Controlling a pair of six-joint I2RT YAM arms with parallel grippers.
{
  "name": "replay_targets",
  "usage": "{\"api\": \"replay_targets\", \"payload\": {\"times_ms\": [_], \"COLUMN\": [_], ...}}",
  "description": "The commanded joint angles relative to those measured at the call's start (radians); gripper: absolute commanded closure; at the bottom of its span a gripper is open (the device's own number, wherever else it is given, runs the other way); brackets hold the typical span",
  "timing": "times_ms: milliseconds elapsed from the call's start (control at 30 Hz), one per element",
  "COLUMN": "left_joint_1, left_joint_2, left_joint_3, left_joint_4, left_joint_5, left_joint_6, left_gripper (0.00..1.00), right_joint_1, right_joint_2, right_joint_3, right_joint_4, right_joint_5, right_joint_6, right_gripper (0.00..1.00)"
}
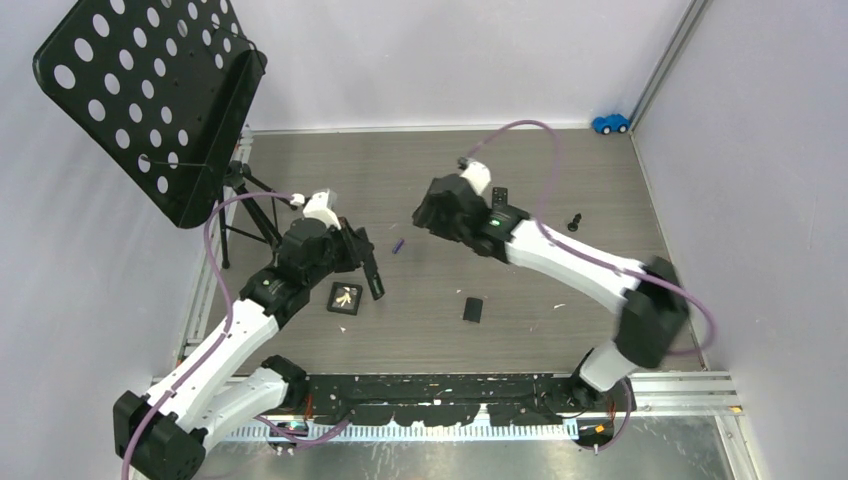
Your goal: Load the batteries into the remote control
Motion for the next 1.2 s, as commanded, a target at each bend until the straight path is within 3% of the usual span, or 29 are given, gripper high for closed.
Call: {"api": "replay_targets", "payload": {"times_ms": [0, 133, 267, 567, 933, 1167], "left_joint_1": [0.004, 0.004, 0.004, 0.004, 0.004, 0.004], "left_joint_2": [-0.042, -0.06, -0.07, -0.103, -0.144, -0.147], "left_joint_3": [0.037, 0.032, 0.021, 0.006, 0.01, 0.02], "left_joint_4": [-0.143, -0.172, -0.175, -0.18, -0.198, -0.204], "left_joint_5": [-0.164, -0.197, -0.205, -0.228, -0.257, -0.248], "left_joint_6": [0.12, 0.138, 0.14, 0.139, 0.143, 0.149], "left_gripper": [1.0, 1.0, 1.0, 1.0, 1.0, 1.0], "right_joint_1": [0.0, 0.005, 0.022, 0.05, 0.082, 0.08], "right_joint_2": [0.282, 0.483, 0.6, 0.763, 0.861, 0.895], "right_joint_3": [0.192, 0.36, 0.47, 0.624, 0.743, 0.774], "right_joint_4": [-0.113, -0.166, -0.21, -0.288, -0.429, -0.438], "right_joint_5": [-0.007, -0.025, 0.016, 0.047, 0.158, 0.149], "right_joint_6": [0.003, 0.03, 0.037, 0.025, 0.054, 0.05], "right_gripper": [0.42, 0.51, 0.52, 0.52, 0.61, 0.86]}}
